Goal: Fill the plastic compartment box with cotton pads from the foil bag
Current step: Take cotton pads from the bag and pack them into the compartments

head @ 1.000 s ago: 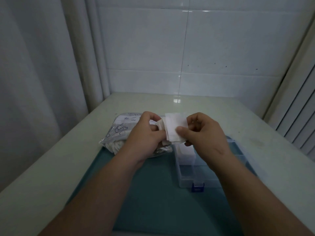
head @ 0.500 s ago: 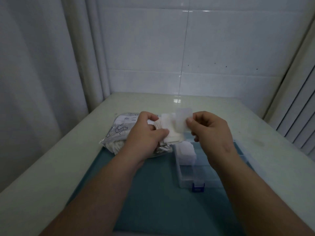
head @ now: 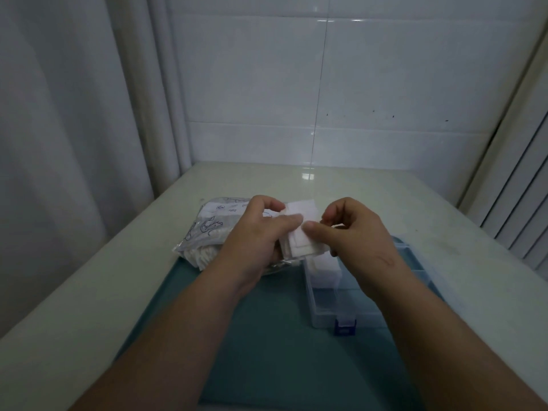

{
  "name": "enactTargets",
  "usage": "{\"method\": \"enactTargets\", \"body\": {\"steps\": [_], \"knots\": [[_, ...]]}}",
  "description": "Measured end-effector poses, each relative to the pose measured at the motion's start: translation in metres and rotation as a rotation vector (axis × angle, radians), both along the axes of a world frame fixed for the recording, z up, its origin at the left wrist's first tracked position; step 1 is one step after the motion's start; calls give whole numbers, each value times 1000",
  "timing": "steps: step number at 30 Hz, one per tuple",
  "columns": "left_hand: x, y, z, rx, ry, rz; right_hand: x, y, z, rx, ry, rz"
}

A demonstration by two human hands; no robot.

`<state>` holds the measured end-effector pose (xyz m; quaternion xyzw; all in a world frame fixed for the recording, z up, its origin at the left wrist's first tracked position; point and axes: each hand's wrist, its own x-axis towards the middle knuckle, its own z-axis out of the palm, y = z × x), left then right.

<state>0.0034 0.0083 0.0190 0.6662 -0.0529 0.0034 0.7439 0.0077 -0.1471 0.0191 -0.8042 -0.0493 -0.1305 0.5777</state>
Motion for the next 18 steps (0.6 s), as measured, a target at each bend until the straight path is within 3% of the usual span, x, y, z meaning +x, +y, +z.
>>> {"method": "enactTargets", "body": {"steps": [3, 7, 18], "knots": [[0, -1, -2, 91, -52, 97, -1, -1, 3, 80, 40, 55], [2, 2, -3, 52, -109, 130, -2, -8, 8, 39, 107, 128], [0, 0, -6, 149, -22, -129, -3, -27, 16, -161, 267, 234]]}}
